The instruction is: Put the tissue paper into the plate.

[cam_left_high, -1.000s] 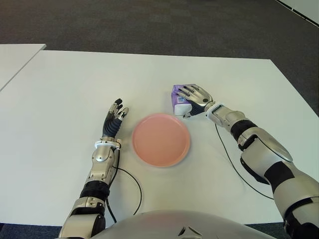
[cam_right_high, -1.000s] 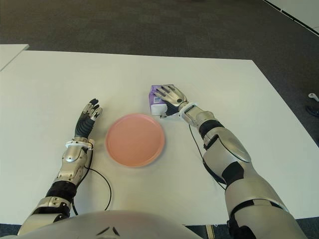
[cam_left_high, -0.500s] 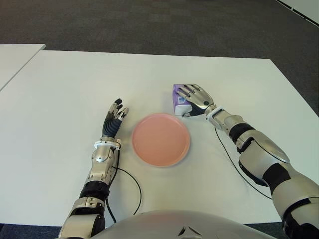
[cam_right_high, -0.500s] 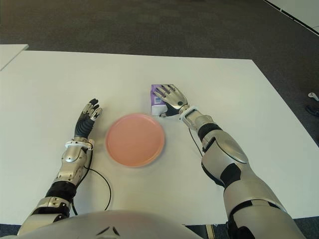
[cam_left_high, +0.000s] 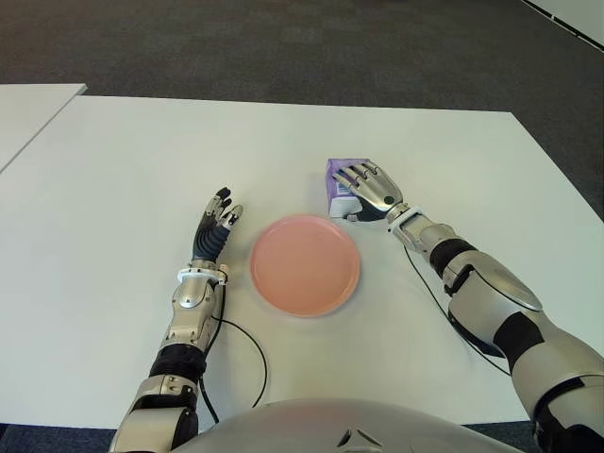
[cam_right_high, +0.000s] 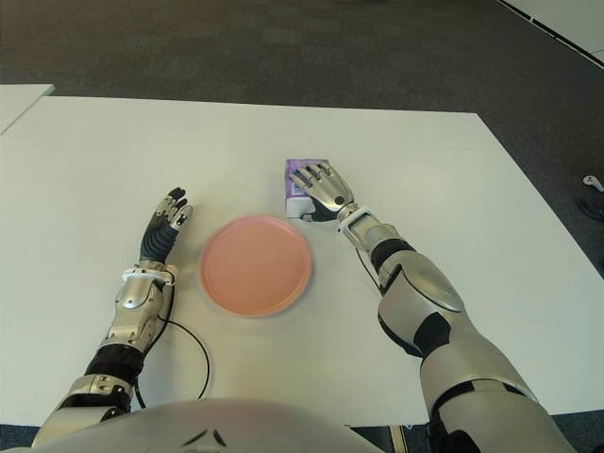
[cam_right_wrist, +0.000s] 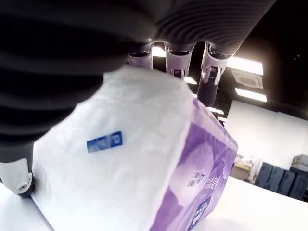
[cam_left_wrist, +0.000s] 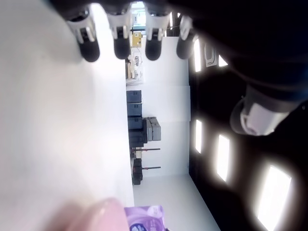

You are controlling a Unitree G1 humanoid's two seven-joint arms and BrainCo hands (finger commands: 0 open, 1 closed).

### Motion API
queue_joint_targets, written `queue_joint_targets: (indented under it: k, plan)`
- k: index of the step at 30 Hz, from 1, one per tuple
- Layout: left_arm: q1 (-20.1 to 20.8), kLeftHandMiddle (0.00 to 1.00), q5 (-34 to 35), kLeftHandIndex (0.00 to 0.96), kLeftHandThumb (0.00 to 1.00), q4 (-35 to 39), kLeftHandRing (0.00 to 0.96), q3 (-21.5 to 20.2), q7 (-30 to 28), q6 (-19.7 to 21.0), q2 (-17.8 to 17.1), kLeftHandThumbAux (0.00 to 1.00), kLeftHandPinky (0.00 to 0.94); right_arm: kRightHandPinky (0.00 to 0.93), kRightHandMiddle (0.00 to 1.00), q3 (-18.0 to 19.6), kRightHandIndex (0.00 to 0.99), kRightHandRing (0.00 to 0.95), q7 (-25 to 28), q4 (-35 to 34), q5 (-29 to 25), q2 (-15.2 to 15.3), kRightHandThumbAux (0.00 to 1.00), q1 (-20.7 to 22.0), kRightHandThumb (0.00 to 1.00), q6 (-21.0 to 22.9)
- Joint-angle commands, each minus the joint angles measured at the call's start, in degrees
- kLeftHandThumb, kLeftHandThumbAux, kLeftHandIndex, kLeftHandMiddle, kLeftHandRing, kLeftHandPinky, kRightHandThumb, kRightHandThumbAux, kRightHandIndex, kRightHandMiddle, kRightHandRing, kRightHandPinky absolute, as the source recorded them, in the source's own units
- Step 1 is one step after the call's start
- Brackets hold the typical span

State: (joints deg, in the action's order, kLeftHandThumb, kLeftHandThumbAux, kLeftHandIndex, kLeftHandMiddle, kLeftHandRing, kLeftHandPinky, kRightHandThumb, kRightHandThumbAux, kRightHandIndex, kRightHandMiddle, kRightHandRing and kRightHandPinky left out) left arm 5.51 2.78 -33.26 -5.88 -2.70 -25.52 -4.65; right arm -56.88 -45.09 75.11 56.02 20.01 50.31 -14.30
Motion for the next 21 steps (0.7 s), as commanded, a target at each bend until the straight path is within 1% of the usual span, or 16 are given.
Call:
queue_joint_targets:
  k: [1,2,3,4,7,10,13,17,21]
  plan:
    - [-3.31,0.000,-0.45,0.000,0.000,-2.18,0.000,0.18,0.12,3.32,0.20,0.477,0.000,0.554,0.548,0.86,0.354,0.554,6.57,3.30,-0.55,-2.43,0.657,-8.87,0.656,-2.16]
    - [-3.34,0.000,-0.45,0.000,0.000,-2.06,0.000,0.19,0.15,3.47,0.21,0.476,0.000,0.583,0.575,1.40,0.370,0.583,5.77,3.13,-1.05,-2.91,0.666,-9.44,0.669,-1.99]
    - [-3.39,0.000,-0.45,0.000,0.000,-1.96,0.000,0.19,0.17,3.57,0.22,0.475,0.000,0.661,0.638,1.78,0.395,0.653,5.19,3.00,-1.39,-3.27,0.680,-9.87,0.693,-1.84]
    - [-3.41,0.000,-0.40,0.000,0.000,-1.88,0.000,0.19,0.14,3.66,0.23,0.474,0.000,0.712,0.678,2.27,0.411,0.699,4.66,2.89,-1.90,-3.65,0.689,-10.32,0.708,-1.74]
    - [-3.52,0.000,-0.22,0.000,0.000,-1.64,0.000,0.14,-0.09,3.79,0.25,0.473,0.000,0.786,0.749,3.25,0.431,0.766,3.87,2.84,-2.61,-4.33,0.700,-11.06,0.731,-1.48]
    - [-3.52,0.000,0.12,0.000,0.000,-1.63,0.000,0.06,-0.57,3.72,0.19,0.473,0.000,0.819,0.798,4.10,0.438,0.805,1.78,2.68,-3.35,-5.51,0.705,-12.25,0.740,-0.72]
    - [-3.49,0.000,0.29,0.000,0.000,-1.71,0.000,0.00,-0.81,3.62,0.13,0.471,0.000,0.835,0.831,4.71,0.439,0.831,-0.76,2.54,-3.49,-5.77,0.707,-12.78,0.744,-0.69]
    - [-3.57,0.000,0.30,0.000,0.000,-1.39,0.000,0.01,-0.81,3.92,0.06,0.467,0.000,0.847,0.859,5.27,0.440,0.852,-3.95,2.42,-3.31,-5.96,0.708,-13.22,0.747,-0.96]
    - [-3.70,0.000,0.23,0.000,0.000,-0.99,0.000,0.01,-0.68,4.29,0.04,0.466,0.000,0.851,0.872,5.64,0.440,0.861,-4.99,2.48,-3.25,-6.14,0.709,-13.39,0.748,-1.11]
